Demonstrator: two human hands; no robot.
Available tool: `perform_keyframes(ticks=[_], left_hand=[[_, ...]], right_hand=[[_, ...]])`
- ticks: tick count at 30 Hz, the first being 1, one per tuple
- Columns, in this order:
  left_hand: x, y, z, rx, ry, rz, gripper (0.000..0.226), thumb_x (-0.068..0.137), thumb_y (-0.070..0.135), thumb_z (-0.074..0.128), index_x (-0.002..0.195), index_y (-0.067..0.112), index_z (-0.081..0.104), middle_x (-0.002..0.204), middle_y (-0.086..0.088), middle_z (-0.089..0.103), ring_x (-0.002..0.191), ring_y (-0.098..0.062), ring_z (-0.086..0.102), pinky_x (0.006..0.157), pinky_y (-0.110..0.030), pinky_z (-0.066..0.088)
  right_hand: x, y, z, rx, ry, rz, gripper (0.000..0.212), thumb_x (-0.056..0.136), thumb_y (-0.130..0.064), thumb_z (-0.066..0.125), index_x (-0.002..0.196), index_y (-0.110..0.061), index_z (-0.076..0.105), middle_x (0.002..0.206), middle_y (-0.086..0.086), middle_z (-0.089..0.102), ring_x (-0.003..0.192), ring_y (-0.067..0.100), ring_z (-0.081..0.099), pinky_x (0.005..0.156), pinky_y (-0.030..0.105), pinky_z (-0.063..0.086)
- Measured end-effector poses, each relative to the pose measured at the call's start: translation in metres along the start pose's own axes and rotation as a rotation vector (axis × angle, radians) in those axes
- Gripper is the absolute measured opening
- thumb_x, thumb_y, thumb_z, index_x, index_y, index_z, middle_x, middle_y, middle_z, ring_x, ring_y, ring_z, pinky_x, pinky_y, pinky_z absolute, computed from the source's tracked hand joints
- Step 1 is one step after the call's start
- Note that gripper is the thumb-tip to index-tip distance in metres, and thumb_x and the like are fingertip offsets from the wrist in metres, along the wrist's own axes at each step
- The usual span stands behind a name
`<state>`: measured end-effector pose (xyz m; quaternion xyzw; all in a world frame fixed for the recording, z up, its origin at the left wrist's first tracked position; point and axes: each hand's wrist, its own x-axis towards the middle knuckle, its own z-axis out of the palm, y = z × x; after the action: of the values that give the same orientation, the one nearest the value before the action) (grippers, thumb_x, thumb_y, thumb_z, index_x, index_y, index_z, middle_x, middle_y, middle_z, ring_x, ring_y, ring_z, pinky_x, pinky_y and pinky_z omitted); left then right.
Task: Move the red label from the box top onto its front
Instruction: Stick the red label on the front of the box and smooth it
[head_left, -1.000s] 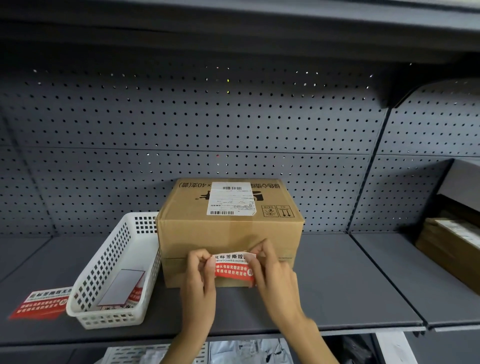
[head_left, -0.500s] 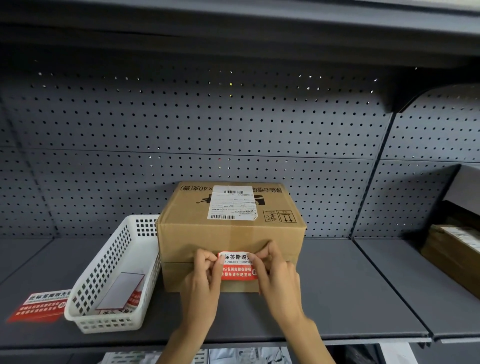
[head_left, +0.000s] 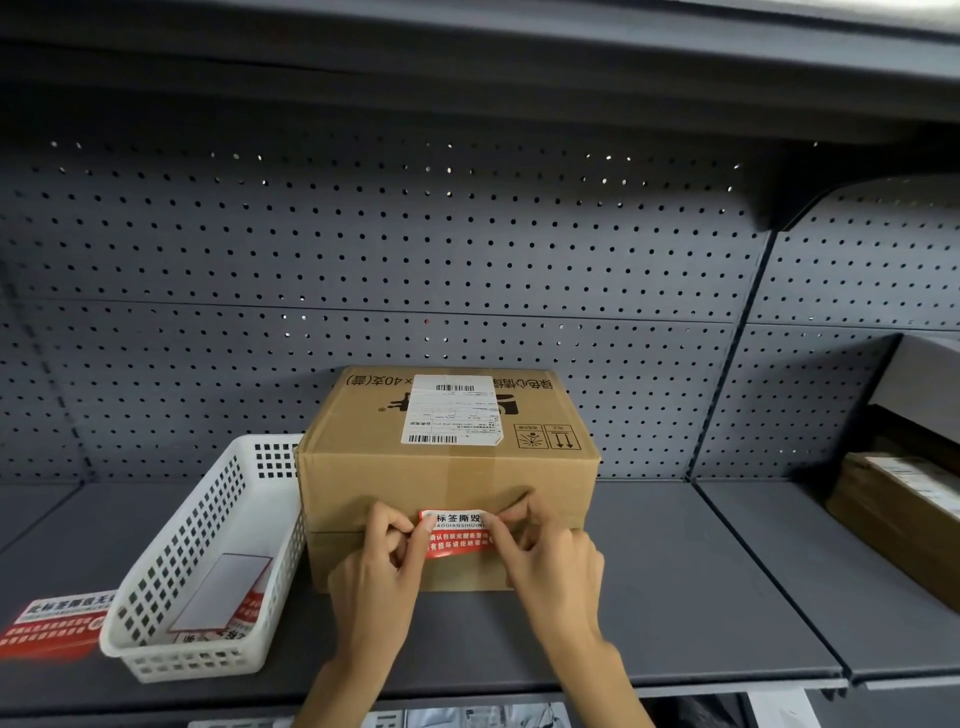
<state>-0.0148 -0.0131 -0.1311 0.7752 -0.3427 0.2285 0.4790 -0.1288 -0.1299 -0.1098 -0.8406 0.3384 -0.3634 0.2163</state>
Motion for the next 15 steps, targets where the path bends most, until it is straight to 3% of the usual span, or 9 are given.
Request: perform_keyframes(ticks=[4, 8, 12, 15], left_hand=[[-0.001, 0.0, 0.0, -0.023, 0.014, -0.035, 0.033, 0.087, 0.046, 0.06, 0.078, 0.027, 0.034, 0.056, 0.007, 0.072, 0.039, -0.004, 0.053, 0.038, -0.009, 0.027], [-0.001, -0.002, -0.004, -0.095, 0.031, -0.029, 0.032, 0.091, 0.053, 0.05, 0.08, 0.025, 0.037, 0.057, 0.007, 0.07, 0.042, -0.008, 0.061, 0.032, -0.027, 0.044], [-0.005, 0.011, -0.004, -0.256, -0.022, 0.082, 0.018, 0.093, 0.041, 0.049, 0.088, 0.024, 0.05, 0.059, 0.007, 0.064, 0.046, -0.01, 0.059, 0.04, -0.033, 0.048], [-0.003, 0.02, -0.001, -0.332, -0.11, 0.115, 0.021, 0.098, 0.029, 0.045, 0.098, 0.018, 0.063, 0.071, 0.012, 0.068, 0.059, -0.003, 0.066, 0.053, -0.024, 0.053]], right_hand=[[-0.001, 0.004, -0.001, 0.014, 0.049, 0.057, 0.041, 0.08, -0.066, 0.066, 0.08, -0.03, 0.048, 0.048, -0.002, 0.063, 0.047, 0.017, 0.062, 0.053, 0.033, 0.051], [-0.002, 0.008, -0.008, 0.08, 0.091, 0.038, 0.039, 0.08, -0.057, 0.072, 0.072, -0.036, 0.04, 0.046, 0.001, 0.064, 0.04, 0.015, 0.058, 0.05, 0.031, 0.048], [-0.009, -0.007, -0.007, 0.342, -0.061, -0.1, 0.022, 0.095, -0.051, 0.054, 0.083, -0.032, 0.053, 0.061, -0.002, 0.071, 0.053, 0.017, 0.067, 0.058, 0.044, 0.057], [-0.009, -0.015, 0.0, 0.462, -0.156, -0.172, 0.032, 0.104, -0.041, 0.044, 0.089, -0.024, 0.066, 0.075, -0.003, 0.073, 0.069, 0.019, 0.071, 0.068, 0.049, 0.056]])
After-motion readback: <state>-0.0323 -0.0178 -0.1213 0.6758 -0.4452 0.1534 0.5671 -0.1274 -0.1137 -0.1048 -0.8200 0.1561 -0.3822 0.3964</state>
